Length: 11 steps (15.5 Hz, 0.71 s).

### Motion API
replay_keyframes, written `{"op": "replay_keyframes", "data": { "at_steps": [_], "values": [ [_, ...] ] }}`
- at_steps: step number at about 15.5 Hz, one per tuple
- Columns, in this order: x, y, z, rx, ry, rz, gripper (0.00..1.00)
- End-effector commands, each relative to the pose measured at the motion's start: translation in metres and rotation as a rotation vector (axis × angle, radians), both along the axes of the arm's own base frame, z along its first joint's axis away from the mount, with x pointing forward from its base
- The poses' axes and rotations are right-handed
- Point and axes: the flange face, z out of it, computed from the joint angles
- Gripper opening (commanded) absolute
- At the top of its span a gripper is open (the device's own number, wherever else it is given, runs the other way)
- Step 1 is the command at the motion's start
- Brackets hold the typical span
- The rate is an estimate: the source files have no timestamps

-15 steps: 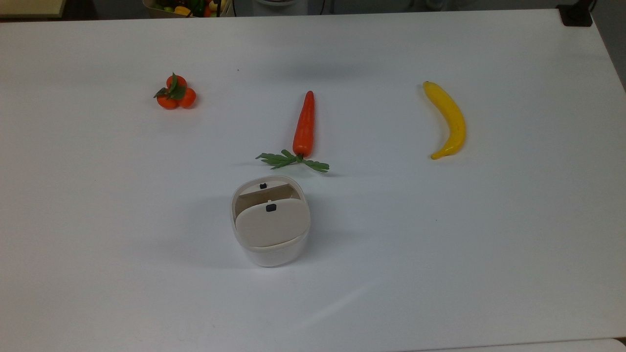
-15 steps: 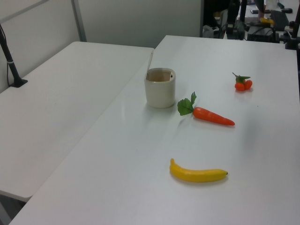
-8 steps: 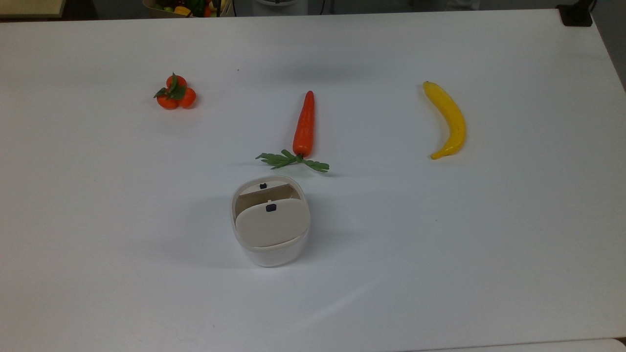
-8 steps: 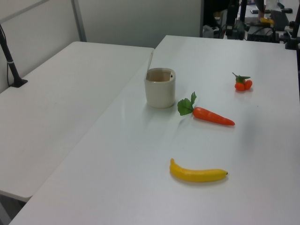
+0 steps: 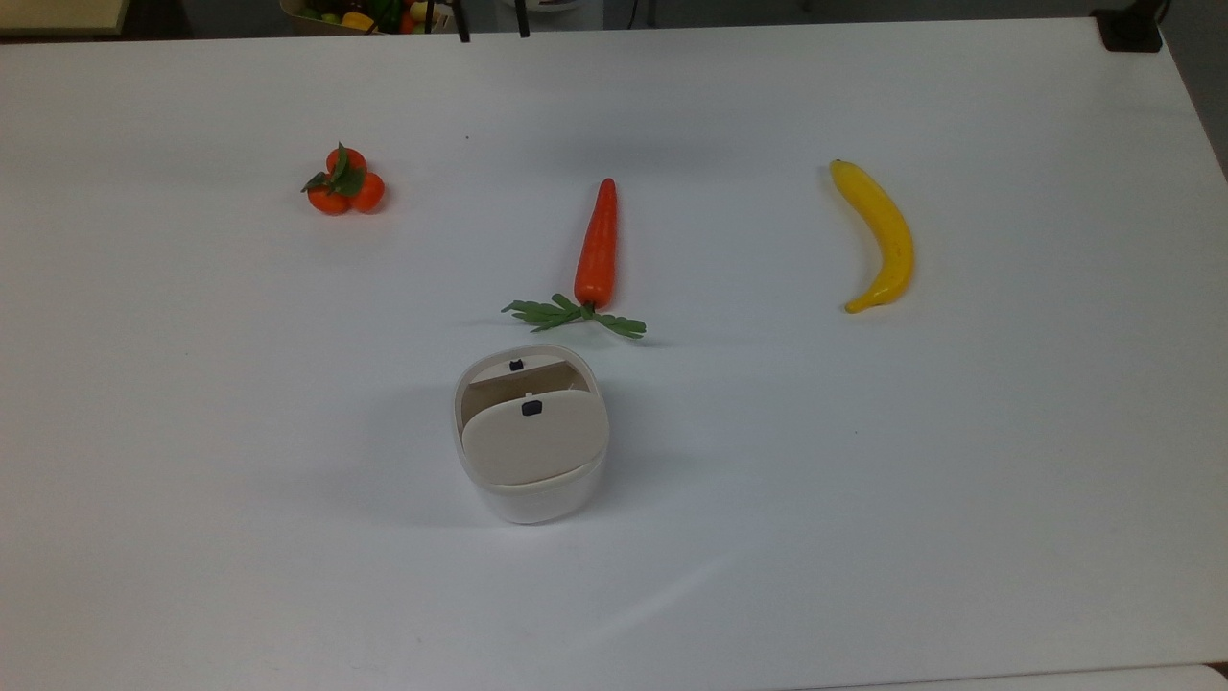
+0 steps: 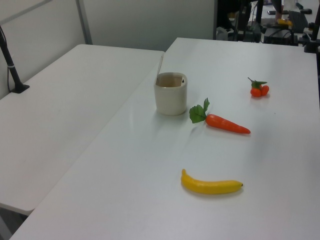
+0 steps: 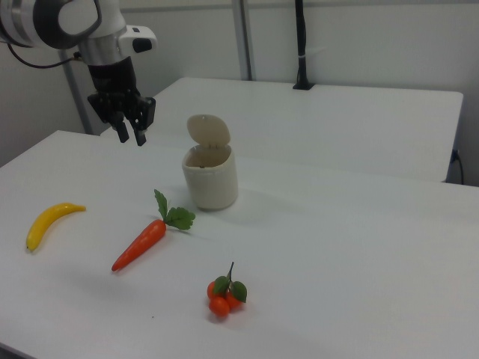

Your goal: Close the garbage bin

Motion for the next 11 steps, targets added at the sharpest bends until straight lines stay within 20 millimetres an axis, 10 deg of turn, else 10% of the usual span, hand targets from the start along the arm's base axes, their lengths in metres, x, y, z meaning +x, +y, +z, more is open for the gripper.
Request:
{"op": "replay_keyframes", "data": {
  "at_steps": [1, 11],
  "values": [
    [0.005, -0.001, 0.004, 0.027, -0.033, 0.013, 0.0],
    [0.033, 0.003, -0.005, 0.046, -0.142, -0.008, 0.0]
  ]
}}
